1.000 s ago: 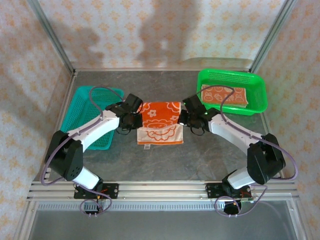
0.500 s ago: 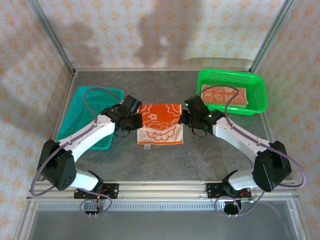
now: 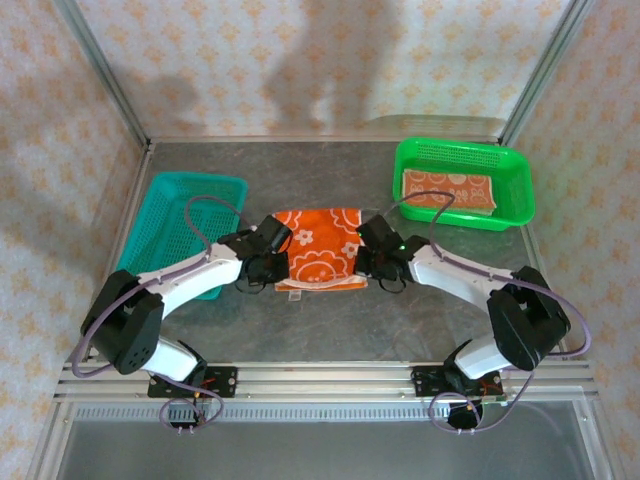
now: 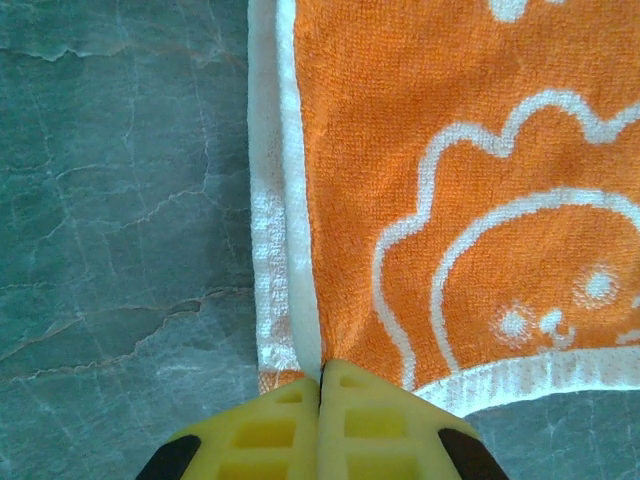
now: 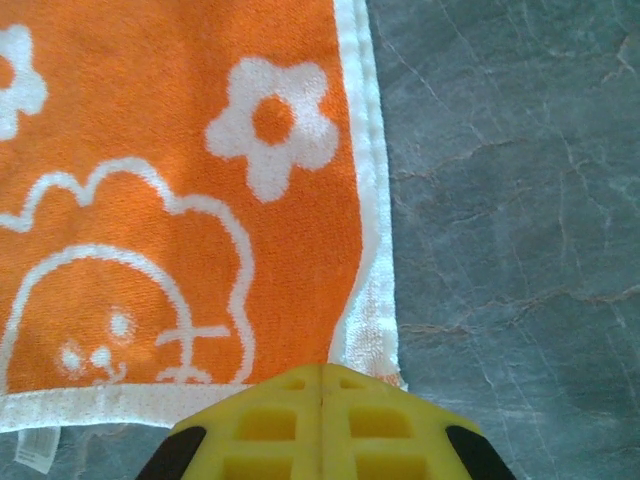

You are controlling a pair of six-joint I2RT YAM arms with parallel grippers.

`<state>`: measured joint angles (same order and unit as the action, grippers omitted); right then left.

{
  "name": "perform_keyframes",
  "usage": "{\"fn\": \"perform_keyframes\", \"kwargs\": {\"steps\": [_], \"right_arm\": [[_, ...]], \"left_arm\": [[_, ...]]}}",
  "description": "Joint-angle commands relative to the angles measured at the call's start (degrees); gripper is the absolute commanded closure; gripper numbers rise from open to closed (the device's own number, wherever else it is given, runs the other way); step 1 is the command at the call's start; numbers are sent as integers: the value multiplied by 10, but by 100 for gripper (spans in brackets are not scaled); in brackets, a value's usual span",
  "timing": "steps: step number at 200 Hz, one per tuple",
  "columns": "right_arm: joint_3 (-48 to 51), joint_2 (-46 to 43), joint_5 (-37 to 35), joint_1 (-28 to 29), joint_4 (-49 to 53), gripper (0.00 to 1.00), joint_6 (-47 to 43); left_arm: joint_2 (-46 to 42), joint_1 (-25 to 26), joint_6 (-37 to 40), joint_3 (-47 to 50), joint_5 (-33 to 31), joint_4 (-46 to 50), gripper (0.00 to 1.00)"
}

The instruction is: Fold and stack the towels

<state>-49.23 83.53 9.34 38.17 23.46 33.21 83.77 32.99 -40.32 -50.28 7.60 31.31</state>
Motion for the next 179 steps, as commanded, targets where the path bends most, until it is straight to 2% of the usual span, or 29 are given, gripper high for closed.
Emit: {"fn": "perform_keyframes", "kwargs": {"steps": [1, 16, 25, 30, 36, 42, 49, 55, 74, 95, 110, 118, 132, 144, 155, 179], "right_arm": [[12, 5, -24, 5, -14, 100, 10], [21, 5, -27, 5, -17, 100, 13], [25, 4, -28, 6, -16, 96, 15], [26, 2, -28, 7, -16, 94, 16], [27, -1, -30, 7, -14, 88, 17], [28, -4, -32, 8, -12, 79, 18], [27, -9, -34, 9, -8, 67, 19], [26, -15, -35, 9, -4, 62, 18], [13, -26, -39, 9, 11, 61, 8], [-7, -18, -41, 9, 18, 63, -10], [-26, 4, -41, 9, 20, 71, -20], [-36, 21, -36, 9, 16, 80, -24], [-47, 52, -33, 9, 5, 91, -24], [-52, 78, -28, 9, -5, 100, -23], [-48, 97, -26, 9, -16, 100, -18], [-19, 115, -22, 9, -41, 100, -6]], "left_arm": [[8, 4, -15, 14, -1, -21, 100], [12, 5, -17, 20, 1, -25, 100], [14, 6, -18, 22, 1, -24, 100], [14, 7, -18, 22, 1, -22, 94], [12, 7, -18, 22, 2, -22, 81], [11, 8, -18, 22, 2, -20, 67], [9, 8, -16, 18, 0, -12, 55], [5, 8, -14, 13, -7, 0, 51], [-6, 7, 2, -9, -30, 31, 45], [2, 2, 25, -37, -42, 48, 48], [26, -4, 32, -65, -35, 50, 58], [41, -5, 35, -78, -28, 46, 63], [68, -6, 34, -93, -15, 25, 78], [92, -6, 31, -95, -4, 6, 85], [114, -5, 26, -92, -2, -2, 94], [134, -4, 9, -52, 16, -35, 96]]}}
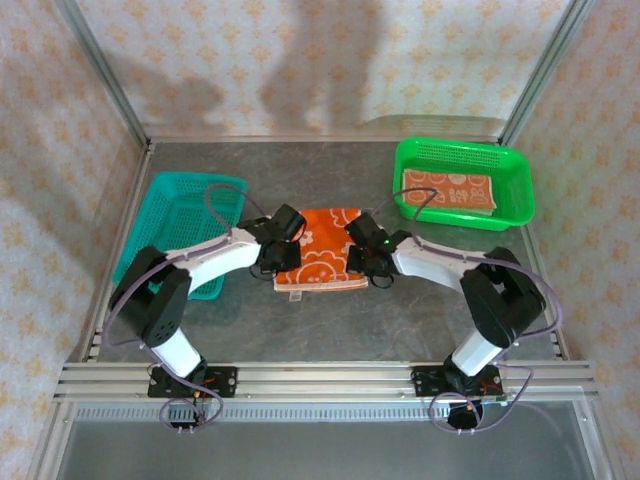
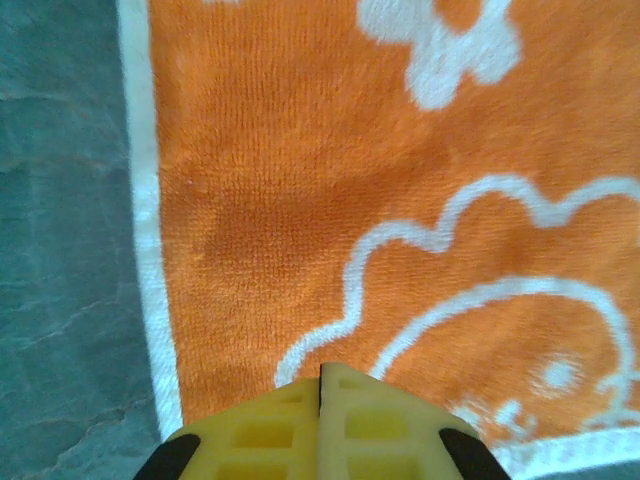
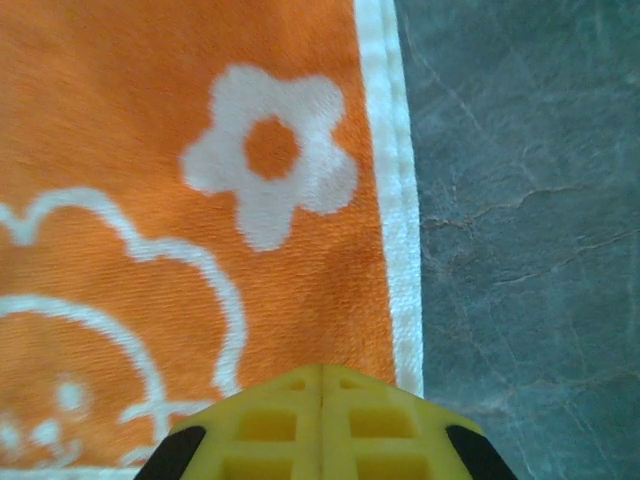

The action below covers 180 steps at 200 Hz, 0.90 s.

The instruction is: Fold and stack the towels

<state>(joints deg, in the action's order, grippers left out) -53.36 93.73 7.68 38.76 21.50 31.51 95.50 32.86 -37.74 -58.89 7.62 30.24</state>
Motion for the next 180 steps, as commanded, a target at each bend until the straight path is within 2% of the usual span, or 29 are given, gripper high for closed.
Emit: {"fn": "perform_keyframes", "kwargs": {"steps": [1, 27, 63, 80, 97, 119, 135, 180], "right_arm": [[25, 13, -5, 3, -22, 100, 12], [71, -14, -9, 16, -28, 100, 31], [135, -80, -25, 53, -13, 100, 71], [154, -120, -28, 62, -1, 100, 84], [148, -154, -35, 62, 23, 100, 79], [106, -169, -52, 58, 65, 100, 51], [68, -159, -56, 43, 77, 100, 27], [-54, -51, -46, -34, 58, 100, -33]], "left_arm": [[17, -2, -17, 36, 16, -26, 96], [-1, 15, -37, 91, 13, -45, 96], [-50, 65, -94, 159, 18, -61, 98], [-82, 89, -116, 169, 14, -53, 97], [-112, 92, -120, 159, 11, -31, 96], [-131, 82, -86, 109, -14, 12, 97], [-121, 56, -57, 71, -18, 30, 100], [-32, -30, 21, -29, -22, 17, 100]]}}
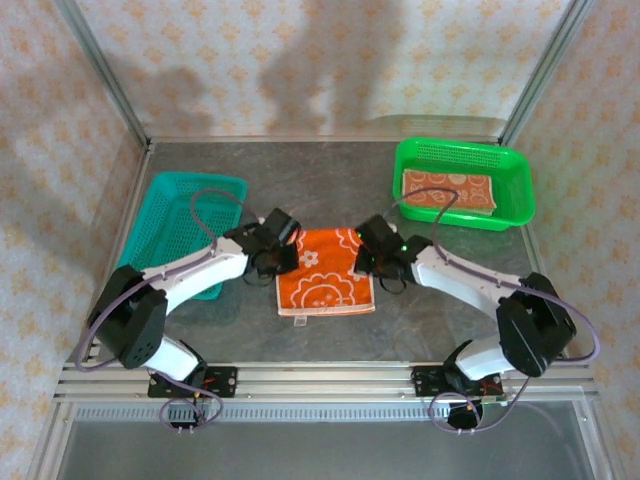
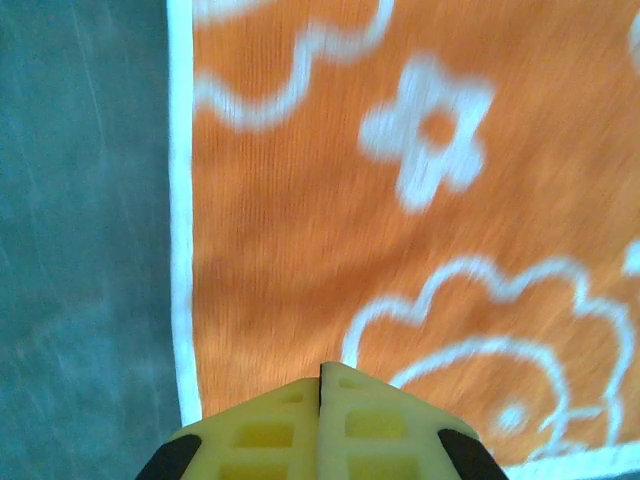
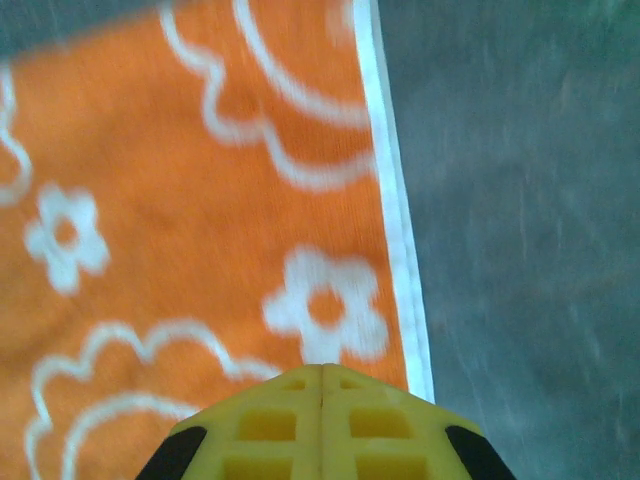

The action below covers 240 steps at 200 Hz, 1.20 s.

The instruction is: Fold and stack the towels

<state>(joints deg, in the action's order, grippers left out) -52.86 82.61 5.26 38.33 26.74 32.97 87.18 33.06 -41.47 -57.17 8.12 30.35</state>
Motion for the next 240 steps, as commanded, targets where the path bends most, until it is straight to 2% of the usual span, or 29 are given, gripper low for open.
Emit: {"fn": "perform_keyframes", "kwargs": {"steps": [1, 41, 71, 129, 174, 179, 201, 223, 240], "right_arm": [[-62, 63, -21, -31, 5, 100, -49], [-178, 202, -2, -65, 12, 100, -93], [-216, 260, -7, -81, 18, 100, -106], [-218, 309, 10, -119, 9, 100, -121], [-232, 275, 25, -124, 16, 100, -130], [-237, 271, 26, -124, 16, 100, -132], [-262, 269, 41, -132, 27, 93, -137], [-284, 283, 56, -139, 34, 75, -149], [-297, 299, 68, -142, 41, 69, -159]], "left_arm": [[54, -33, 60, -49, -28, 16, 100], [160, -67, 100, -147, -30, 20, 100], [211, -84, 105, -173, -36, 21, 100], [260, -103, 132, -158, -45, 11, 100], [228, -107, 140, -176, -44, 28, 100], [226, -108, 142, -181, -42, 31, 96], [202, -114, 149, -201, -35, 39, 87], [207, -121, 160, -214, -27, 38, 77], [219, -126, 166, -228, -20, 49, 74]]}}
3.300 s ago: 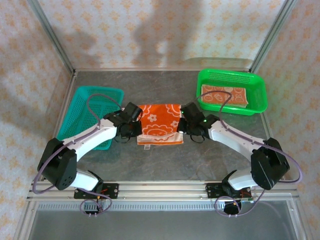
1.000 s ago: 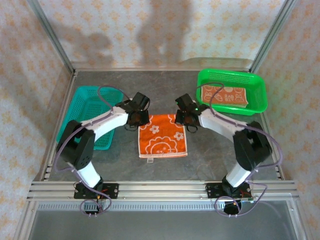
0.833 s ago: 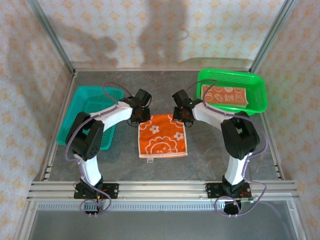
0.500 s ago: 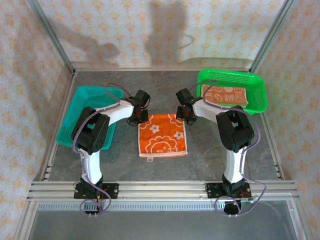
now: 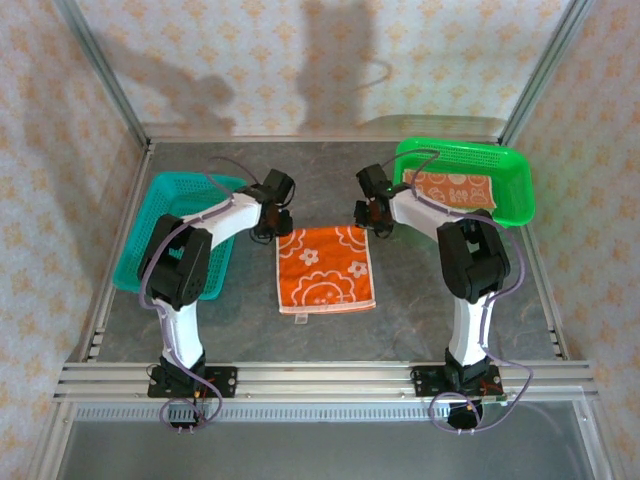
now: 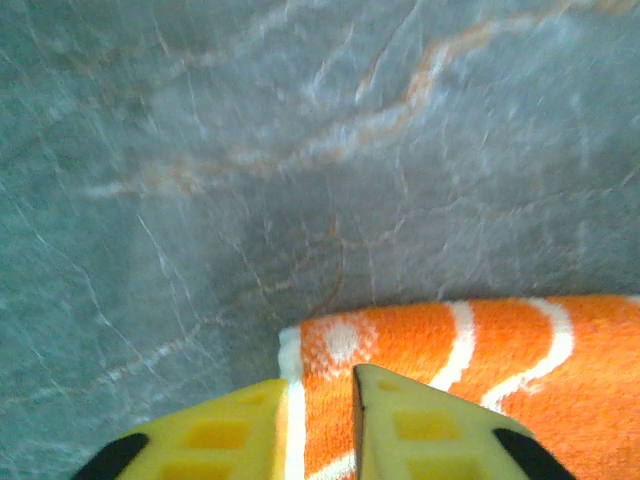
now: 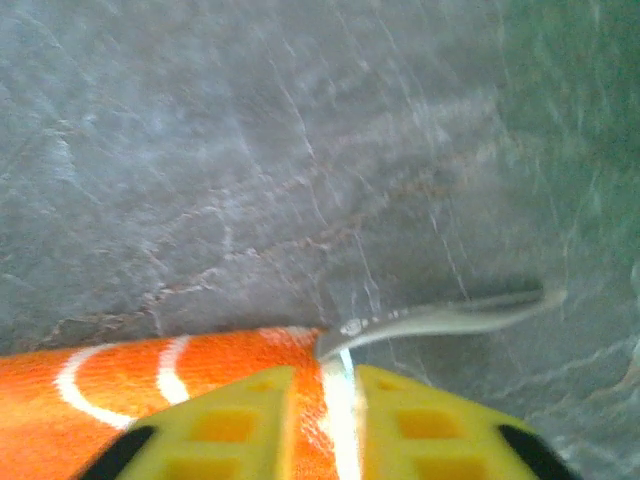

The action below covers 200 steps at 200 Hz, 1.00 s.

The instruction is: Fold and stack the towels

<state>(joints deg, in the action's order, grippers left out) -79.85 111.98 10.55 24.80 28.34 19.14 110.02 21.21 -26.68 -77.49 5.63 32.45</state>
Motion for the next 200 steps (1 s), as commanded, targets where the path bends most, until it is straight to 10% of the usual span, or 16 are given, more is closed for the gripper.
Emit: {"fn": "perform_keyframes", "kwargs": {"steps": [1, 124, 156, 200], "right_arm": [[-27, 6, 16, -7, 26, 69, -22], [-35, 75, 49, -12, 29, 78, -34], [-30, 69, 53, -12, 23, 100, -35], [-11, 15, 53, -12, 0, 100, -38]], "left_arm": [[-9, -7, 19, -26, 5, 28, 73], [76, -10, 39, -24, 15, 25, 70], [77, -10, 38, -21, 41, 11, 86], [37, -10, 41, -7, 42, 3, 100]]}}
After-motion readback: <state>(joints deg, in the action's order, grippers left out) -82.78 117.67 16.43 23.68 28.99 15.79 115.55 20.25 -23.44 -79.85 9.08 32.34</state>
